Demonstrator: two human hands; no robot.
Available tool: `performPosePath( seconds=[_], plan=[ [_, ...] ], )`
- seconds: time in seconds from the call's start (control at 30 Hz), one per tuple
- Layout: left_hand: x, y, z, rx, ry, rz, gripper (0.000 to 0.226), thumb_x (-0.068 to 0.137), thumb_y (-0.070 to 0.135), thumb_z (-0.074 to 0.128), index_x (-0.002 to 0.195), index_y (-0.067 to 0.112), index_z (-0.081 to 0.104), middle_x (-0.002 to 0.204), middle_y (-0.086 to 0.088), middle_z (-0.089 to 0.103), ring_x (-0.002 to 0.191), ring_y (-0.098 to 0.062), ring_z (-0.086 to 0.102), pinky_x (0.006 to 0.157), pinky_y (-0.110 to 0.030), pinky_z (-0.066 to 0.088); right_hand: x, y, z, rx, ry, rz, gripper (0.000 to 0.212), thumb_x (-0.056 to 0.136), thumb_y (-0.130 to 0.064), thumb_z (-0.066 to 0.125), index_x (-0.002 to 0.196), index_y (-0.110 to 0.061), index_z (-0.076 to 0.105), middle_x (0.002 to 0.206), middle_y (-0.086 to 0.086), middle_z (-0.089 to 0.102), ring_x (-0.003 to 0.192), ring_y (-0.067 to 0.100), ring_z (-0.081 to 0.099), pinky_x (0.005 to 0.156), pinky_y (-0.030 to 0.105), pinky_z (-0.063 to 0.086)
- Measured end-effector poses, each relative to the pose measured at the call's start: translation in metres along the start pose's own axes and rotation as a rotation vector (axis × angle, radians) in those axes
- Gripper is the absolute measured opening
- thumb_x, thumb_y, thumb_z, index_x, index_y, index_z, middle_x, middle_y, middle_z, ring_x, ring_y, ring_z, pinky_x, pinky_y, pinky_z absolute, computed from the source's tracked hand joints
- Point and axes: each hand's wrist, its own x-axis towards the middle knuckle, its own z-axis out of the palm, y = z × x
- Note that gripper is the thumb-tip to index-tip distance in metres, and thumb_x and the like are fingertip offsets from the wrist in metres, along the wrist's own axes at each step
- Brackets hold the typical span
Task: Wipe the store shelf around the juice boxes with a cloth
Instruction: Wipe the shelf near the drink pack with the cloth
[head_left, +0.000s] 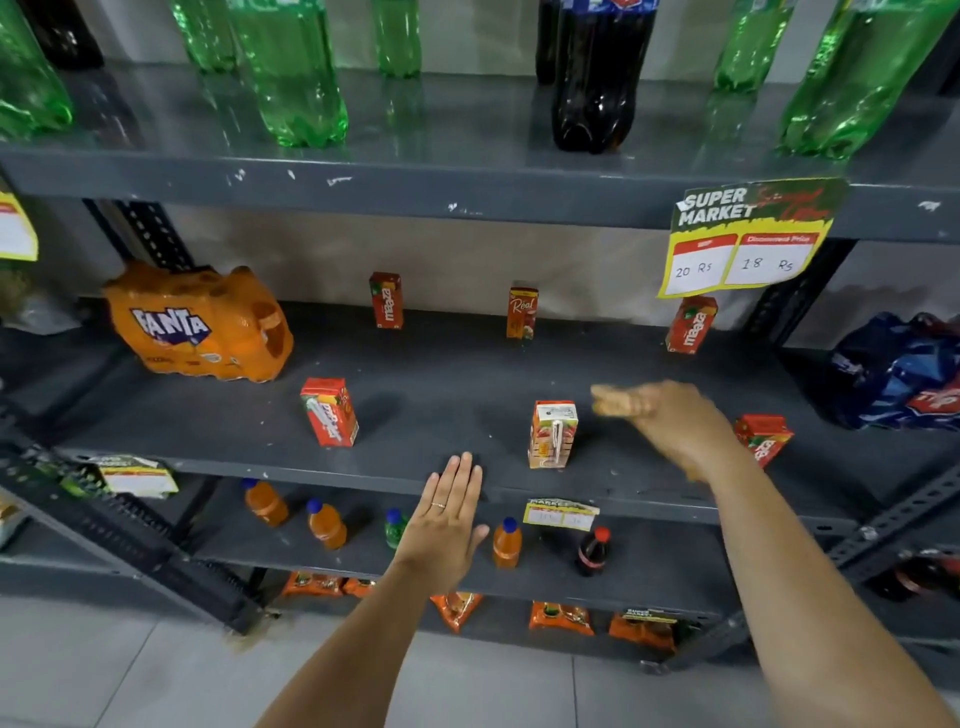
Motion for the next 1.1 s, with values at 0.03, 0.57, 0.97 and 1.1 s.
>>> performPosePath(
  seconds=[0.03,0.57,0.97,1.1],
  plan=[
    [0.000,0.000,0.000,0.002,0.005,-0.005,0.066,0.095,0.044,0.024,0.148,0.005,0.021,0.156,-0.015,0.023,0.142,-0.030,0.026,0.111,-0.048,0.024,0.022,-0.001,-0.002,-0.036,0.054,0.055,0.038,0.087,-0.033,0.051,0.121,-0.049,0.056,0.128,0.000,0.064,0.108,0.028,0.064,0.089,0.043,0.052],
    [0.001,0.000,0.010,0.028,0.044,-0.005,0.067,0.095,0.044,0.021,0.149,0.005,0.018,0.157,-0.015,0.017,0.146,-0.031,0.009,0.118,-0.041,0.004,-0.072,-0.001,0.067,-0.072,-0.156,0.000,0.080,0.082,0.011,0.039,0.145,-0.038,0.032,0.159,-0.016,0.013,0.148,0.014,0.012,0.118,0.045,0.015],
    [0.000,0.002,0.001,-0.008,0.000,-0.027,0.066,0.095,0.044,0.023,0.149,0.006,0.016,0.156,-0.015,0.022,0.143,-0.030,0.023,0.112,-0.046,0.022,0.055,-0.024,-0.016,0.242,0.008,0.088,0.043,0.082,-0.023,0.052,0.122,-0.038,0.063,0.129,0.002,0.064,0.119,0.028,0.058,0.103,0.041,0.045],
    [-0.001,0.002,-0.001,0.005,-0.010,-0.027,0.066,0.094,0.044,0.023,0.149,0.007,0.016,0.156,-0.014,0.023,0.142,-0.030,0.025,0.112,-0.045,0.020,0.065,-0.012,0.035,-0.040,-0.064,0.167,0.053,0.088,-0.016,0.048,0.139,-0.032,0.045,0.150,0.002,0.041,0.134,0.030,0.043,0.109,0.043,0.036]
  ],
)
